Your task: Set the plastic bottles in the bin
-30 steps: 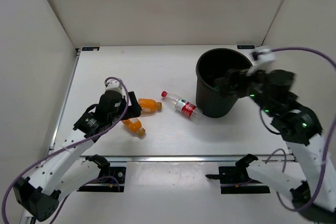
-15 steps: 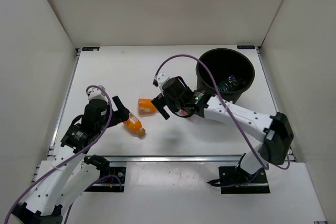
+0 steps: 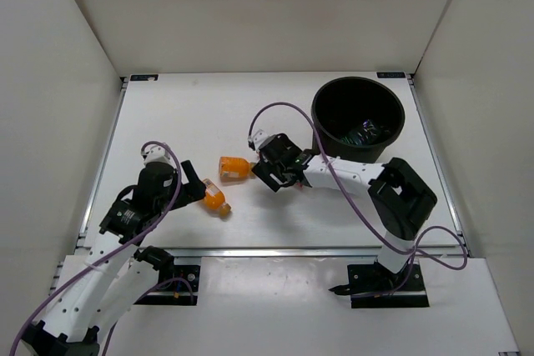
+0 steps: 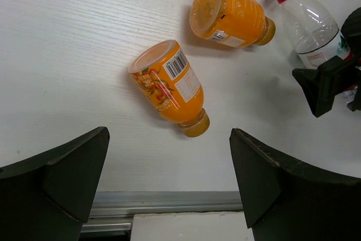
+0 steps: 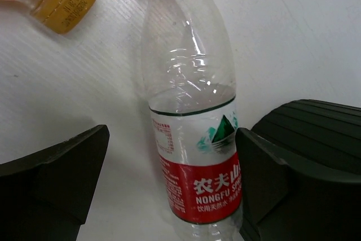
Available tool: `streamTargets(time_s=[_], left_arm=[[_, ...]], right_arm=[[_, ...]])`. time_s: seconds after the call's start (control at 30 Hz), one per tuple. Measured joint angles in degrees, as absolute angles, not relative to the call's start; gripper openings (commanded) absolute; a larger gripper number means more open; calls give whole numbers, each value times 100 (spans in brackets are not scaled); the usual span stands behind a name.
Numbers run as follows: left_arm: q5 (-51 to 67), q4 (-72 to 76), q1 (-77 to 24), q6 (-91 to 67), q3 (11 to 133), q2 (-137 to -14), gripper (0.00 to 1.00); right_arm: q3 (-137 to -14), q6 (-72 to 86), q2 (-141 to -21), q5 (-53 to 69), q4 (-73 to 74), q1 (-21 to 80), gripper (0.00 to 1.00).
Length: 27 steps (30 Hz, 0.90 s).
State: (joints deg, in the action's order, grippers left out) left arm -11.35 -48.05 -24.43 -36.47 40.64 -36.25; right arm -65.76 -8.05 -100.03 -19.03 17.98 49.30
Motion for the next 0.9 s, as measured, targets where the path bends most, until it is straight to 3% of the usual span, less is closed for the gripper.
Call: streamTargets(time_s=[0.2, 0.33, 0.4, 0.63, 0.9], left_arm=[[-1133, -4849, -2418, -3640, 4066, -3632, 99], [-1133, -4930, -2414, -3645, 4066, -3618, 98], [-1133, -4960, -2412, -3647, 4066, -3590, 99], [-1135, -5006, -2412, -3675, 4066, -3461, 99], [-1114, -5002, -2412, -3704, 4060, -3439, 99]], right_arm=[[-6381, -849, -10191, -1833, 1435, 4816, 75], [-6305, -762, -10202, -1798, 1323, 4689, 49], [-6305, -720, -10186, -1824, 1299, 4668, 44], [-6744, -609, -9557, -1721, 1835, 4823, 44], [-7811, -537, -7164, -840, 1109, 4779, 39]])
